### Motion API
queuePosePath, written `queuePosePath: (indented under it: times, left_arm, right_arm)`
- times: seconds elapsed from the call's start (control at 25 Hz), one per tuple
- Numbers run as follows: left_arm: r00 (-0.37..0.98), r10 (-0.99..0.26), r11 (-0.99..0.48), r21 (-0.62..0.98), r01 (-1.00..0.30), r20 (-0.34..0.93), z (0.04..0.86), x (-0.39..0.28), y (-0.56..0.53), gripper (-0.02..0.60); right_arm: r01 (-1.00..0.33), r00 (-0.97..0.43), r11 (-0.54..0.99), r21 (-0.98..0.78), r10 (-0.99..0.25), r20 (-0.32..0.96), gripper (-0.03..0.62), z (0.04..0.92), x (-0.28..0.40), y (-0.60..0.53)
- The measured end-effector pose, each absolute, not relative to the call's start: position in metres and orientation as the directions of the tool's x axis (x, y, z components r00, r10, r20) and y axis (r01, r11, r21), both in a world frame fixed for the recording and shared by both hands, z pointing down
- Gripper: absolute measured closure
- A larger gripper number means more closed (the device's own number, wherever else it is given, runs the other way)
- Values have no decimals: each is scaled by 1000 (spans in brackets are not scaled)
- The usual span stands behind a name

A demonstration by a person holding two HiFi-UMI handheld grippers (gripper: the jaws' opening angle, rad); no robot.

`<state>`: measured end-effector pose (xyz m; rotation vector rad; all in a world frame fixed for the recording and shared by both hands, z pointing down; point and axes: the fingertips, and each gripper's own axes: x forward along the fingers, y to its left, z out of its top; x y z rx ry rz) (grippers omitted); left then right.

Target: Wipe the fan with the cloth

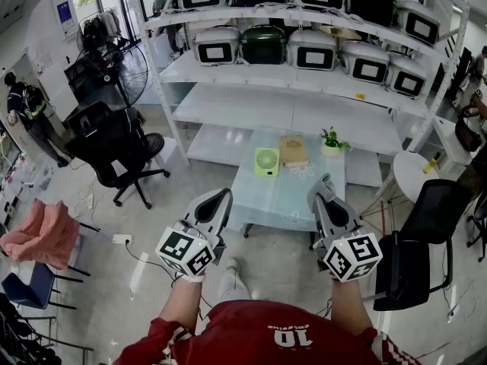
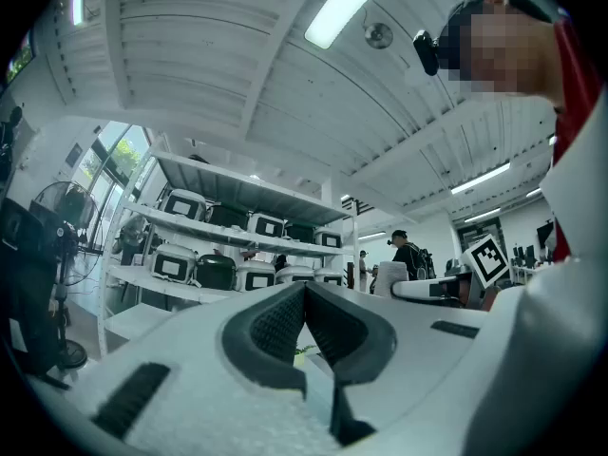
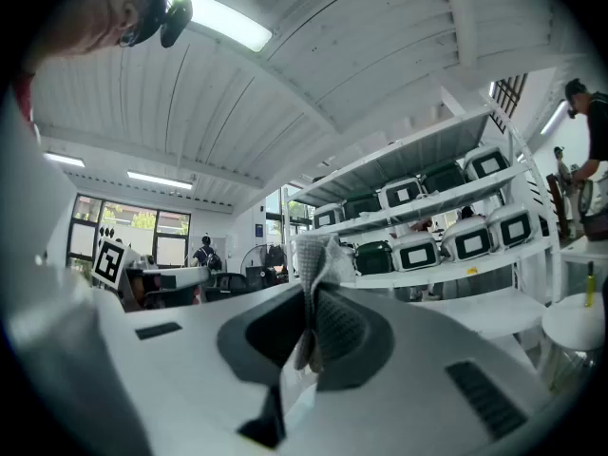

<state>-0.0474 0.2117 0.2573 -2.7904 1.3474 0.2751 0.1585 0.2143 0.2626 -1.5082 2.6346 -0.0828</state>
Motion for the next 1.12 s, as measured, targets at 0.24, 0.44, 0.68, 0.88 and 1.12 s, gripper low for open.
queuePosePath:
  times: [0.24, 0.44, 0.68, 0.88, 1.12]
  left_arm:
    - [613, -771, -627, 41, -778, -170, 254, -48, 212, 583]
    - [614, -771, -628, 42, -777, -170, 253, -48, 216, 583]
    - [614, -772, -628, 46, -777, -164, 256, -47, 219, 583]
    - [613, -775, -625, 42, -780, -155, 255, -46, 219, 583]
    - [606, -783, -616, 38, -787, -142, 253, -46, 218, 583]
  right_arm:
    - [-850, -515, 519, -92, -855, -64, 577, 259, 153, 217]
    - [-846, -524, 528, -82, -849, -59, 577, 258, 147, 222]
    - [-828, -558, 560, -29, -828, -58, 577, 258, 137, 231]
    - [-810, -580, 584, -45, -811, -79, 576, 253, 133, 235]
    - [-795, -593, 599, -94, -801, -85, 576, 256, 134, 229]
